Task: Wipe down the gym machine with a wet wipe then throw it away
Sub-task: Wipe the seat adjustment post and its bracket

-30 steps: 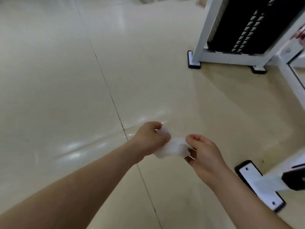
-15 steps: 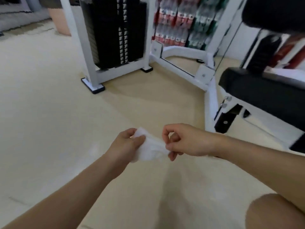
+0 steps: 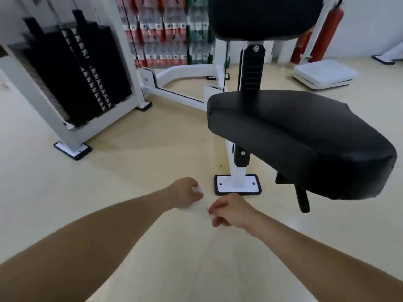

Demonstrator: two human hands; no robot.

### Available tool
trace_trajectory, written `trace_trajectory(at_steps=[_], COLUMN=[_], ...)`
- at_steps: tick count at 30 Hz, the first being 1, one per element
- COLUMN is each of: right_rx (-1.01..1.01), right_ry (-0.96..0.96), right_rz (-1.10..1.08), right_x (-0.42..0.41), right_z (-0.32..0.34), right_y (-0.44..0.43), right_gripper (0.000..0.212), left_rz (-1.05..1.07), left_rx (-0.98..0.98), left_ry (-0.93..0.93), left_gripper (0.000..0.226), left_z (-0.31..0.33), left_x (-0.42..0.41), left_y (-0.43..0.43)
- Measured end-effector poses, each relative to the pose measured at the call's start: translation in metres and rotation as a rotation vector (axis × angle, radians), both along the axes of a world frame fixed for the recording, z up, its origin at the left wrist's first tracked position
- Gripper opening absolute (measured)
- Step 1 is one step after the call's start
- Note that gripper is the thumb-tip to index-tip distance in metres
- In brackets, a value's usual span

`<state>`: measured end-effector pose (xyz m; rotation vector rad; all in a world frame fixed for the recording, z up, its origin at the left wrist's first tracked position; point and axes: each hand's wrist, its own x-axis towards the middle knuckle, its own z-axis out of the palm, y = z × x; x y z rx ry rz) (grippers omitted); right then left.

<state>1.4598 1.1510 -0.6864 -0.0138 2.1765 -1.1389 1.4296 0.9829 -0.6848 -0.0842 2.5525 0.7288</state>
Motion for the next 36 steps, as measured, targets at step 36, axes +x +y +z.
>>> trace_trajectory(at_steps=[36], right_rx=[-0.349], right_ry=[-0.02], right_rz=[-1.422], right_x=[-0.055], right_z=[-0.143], right_y=[-0.126], right_gripper=[0.043], left_rz=[-0.909], left_rx=[0.044], left_ry=[0.567], left_gripper=[0.047], left_z=[-0.25], left_x=[-0.219], left_y=[0.014])
